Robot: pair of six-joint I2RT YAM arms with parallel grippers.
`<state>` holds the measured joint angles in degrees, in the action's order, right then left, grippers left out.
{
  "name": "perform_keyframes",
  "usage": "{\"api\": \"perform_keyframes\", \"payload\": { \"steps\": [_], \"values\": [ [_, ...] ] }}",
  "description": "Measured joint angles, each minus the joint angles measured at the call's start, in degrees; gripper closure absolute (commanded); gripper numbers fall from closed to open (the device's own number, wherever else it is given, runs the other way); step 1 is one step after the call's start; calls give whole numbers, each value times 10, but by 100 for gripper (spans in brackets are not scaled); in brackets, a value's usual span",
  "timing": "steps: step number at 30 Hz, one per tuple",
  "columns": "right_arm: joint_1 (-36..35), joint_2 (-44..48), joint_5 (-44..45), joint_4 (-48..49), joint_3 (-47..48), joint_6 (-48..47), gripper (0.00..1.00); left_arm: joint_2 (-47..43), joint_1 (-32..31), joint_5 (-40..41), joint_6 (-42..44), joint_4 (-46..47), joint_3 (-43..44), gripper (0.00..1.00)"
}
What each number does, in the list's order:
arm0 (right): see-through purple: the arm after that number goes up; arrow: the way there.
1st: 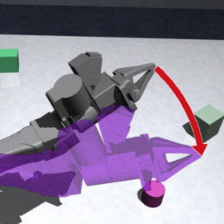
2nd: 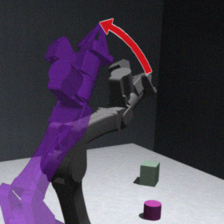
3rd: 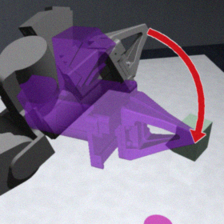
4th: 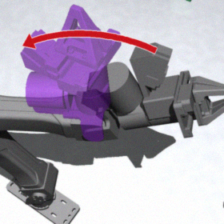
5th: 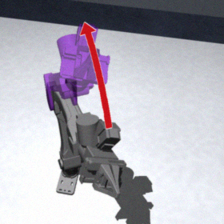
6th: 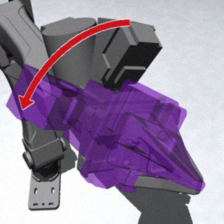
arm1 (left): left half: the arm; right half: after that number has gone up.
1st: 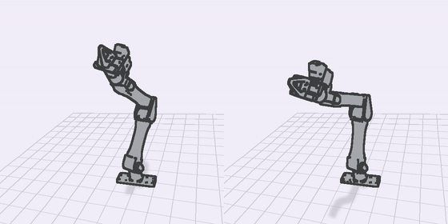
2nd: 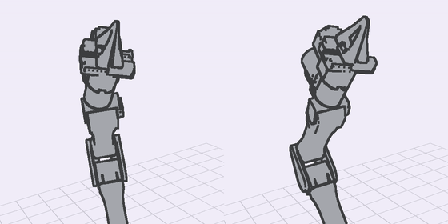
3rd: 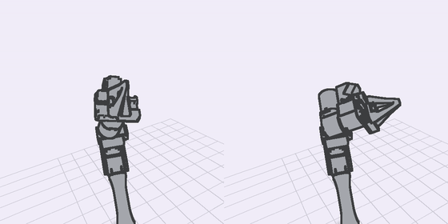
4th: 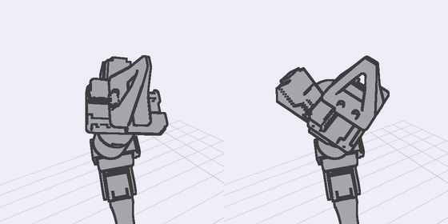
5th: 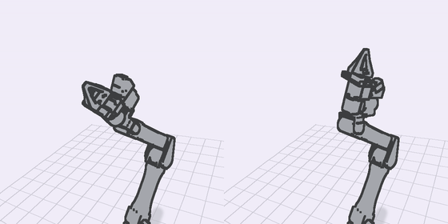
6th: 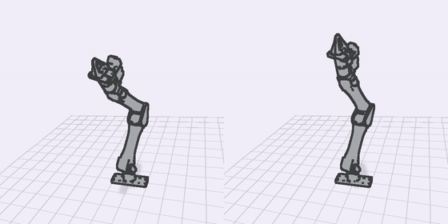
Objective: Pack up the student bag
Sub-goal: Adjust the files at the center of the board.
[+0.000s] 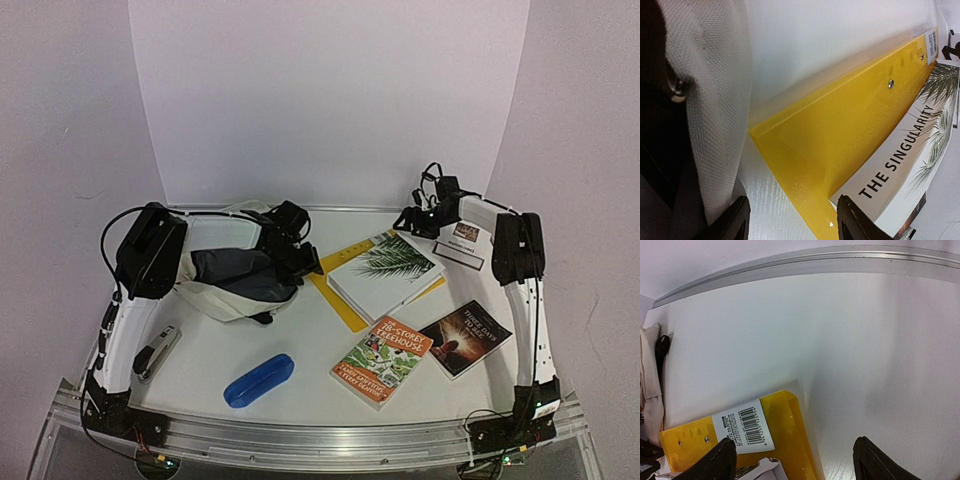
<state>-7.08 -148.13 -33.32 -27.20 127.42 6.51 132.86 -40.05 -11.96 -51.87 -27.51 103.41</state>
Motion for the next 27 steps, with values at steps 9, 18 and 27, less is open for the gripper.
{"api": "perform_keyframes", "payload": {
  "steps": [9,18,27],
  "values": [
    [-4,-28,-47,19,16,20,29,13,6,-7,-2,23,6,46],
    [-16,-56,-95,43,42,46,46,23,15,-20,4,39,15,49],
    [-4,-56,-129,57,42,63,60,23,22,-23,33,54,13,63]
  ]
}}
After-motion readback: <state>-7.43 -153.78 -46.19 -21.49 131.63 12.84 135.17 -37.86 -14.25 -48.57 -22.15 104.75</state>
